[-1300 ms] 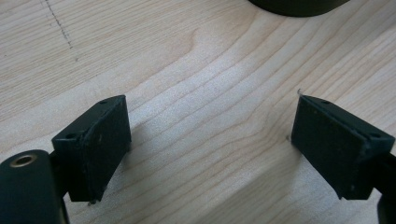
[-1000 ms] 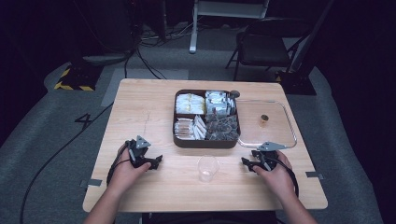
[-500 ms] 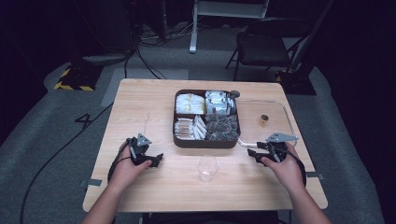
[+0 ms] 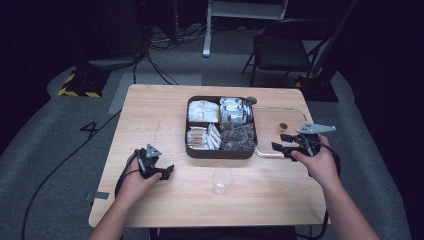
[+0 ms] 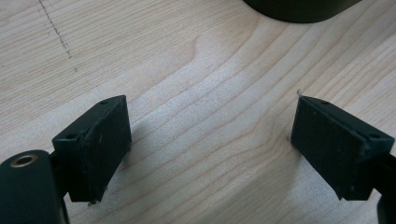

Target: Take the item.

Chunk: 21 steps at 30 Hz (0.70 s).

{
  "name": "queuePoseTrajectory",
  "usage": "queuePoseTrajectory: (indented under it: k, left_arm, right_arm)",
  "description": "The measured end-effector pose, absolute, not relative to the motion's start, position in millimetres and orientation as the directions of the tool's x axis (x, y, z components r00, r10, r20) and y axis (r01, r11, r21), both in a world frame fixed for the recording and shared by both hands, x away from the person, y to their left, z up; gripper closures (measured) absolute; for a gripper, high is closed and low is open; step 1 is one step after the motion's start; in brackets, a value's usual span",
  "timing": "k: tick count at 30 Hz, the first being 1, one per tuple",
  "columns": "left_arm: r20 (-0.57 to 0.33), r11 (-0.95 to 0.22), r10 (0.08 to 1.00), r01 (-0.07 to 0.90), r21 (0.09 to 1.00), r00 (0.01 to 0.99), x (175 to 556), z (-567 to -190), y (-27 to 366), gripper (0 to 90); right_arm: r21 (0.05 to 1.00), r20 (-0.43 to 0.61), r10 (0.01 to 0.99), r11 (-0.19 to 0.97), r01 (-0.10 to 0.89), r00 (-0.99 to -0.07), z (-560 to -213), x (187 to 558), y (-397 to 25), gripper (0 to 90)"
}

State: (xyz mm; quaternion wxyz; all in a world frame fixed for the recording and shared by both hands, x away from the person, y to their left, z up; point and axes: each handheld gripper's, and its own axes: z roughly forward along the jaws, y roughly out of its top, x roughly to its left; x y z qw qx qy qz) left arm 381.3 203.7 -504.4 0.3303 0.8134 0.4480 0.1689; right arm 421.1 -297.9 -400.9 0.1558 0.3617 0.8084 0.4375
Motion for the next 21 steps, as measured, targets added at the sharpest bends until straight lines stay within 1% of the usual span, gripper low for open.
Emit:
queuePoseTrajectory:
  k: [1,8,15,21]
  left_arm:
    - [-0.021,-0.380,0.840,0.617,0.689,0.542,381.3,-504.4,203.7,12.4]
    - [-0.023,-0.379,0.841,0.619,0.688,0.541,378.6,-504.4,205.1,12.6]
    - [-0.022,-0.366,0.851,0.622,0.692,0.525,370.8,-504.6,209.1,12.9]
    - [-0.022,-0.358,0.859,0.630,0.689,0.512,366.1,-504.5,209.5,13.0]
  right_arm:
    - [0.820,0.064,0.721,0.356,0.448,-0.690,-400.9,421.1,-297.9,42.8]
    - [0.841,0.053,0.686,0.361,0.403,-0.725,-369.8,439.1,-300.3,44.1]
    - [0.851,0.049,0.665,0.363,0.380,-0.745,-349.6,459.4,-291.9,44.8]
    - [0.858,0.021,0.645,0.381,0.345,-0.764,-333.9,481.4,-273.4,46.3]
